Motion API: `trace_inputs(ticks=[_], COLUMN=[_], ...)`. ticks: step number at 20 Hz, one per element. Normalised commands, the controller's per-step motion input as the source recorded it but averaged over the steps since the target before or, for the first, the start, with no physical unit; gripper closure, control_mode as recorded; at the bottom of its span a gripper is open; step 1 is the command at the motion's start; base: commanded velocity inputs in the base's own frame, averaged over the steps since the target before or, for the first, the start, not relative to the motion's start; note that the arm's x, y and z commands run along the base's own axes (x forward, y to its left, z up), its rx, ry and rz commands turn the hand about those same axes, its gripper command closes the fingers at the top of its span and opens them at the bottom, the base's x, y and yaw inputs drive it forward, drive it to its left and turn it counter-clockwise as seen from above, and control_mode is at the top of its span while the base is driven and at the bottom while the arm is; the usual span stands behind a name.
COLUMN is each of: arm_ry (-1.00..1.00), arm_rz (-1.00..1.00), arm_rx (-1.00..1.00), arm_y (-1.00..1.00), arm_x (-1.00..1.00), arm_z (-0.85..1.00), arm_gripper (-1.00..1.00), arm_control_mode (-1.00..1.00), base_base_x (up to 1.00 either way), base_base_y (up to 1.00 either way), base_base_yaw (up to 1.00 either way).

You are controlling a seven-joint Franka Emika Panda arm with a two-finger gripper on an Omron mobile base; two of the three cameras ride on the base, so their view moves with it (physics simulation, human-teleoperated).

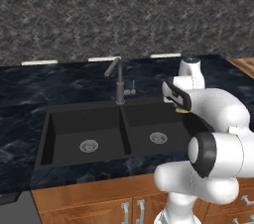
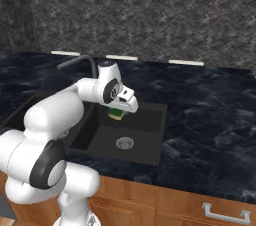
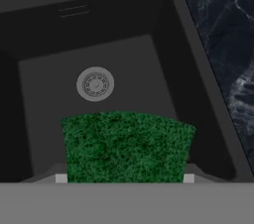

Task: Pick up the sponge and bar soap from the sink, and place them back in the cabinet, and close the cabinet doors.

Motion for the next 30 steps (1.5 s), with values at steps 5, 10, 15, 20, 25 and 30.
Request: trace_inputs(ticks=[5, 10, 15, 20, 25, 30], arm_ry=[0.00, 0.00, -0.01, 0.00, 0.00, 0.00], arm_rz=[0.04, 0.03, 0.03, 0.06, 0.09, 0.11], arm_rx=[0.00, 0.00, 0.00, 0.00, 0.01, 0.01], arm_y=[0.34, 0.36, 0.31, 0.34, 0.19, 0.16], arm_x=[-0.25, -0.40, -0.30, -0.21, -0.23, -0.32], arm_z=[0.33, 0.33, 0.23, 0.17, 0.35, 0.23], arm_gripper=[1.00, 1.00, 1.00, 1.00, 1.00, 1.00], arm_control_mode=[-1.00, -1.00, -1.00, -1.00, -1.00, -1.00], base_base_x=[0.00, 0.00, 0.00, 0.00, 0.00, 0.00], base_base_y=[0.00, 0.00, 0.00, 0.00, 0.00, 0.00], base_base_yaw=[0.00, 0.00, 0.00, 0.00, 0.00, 0.00])
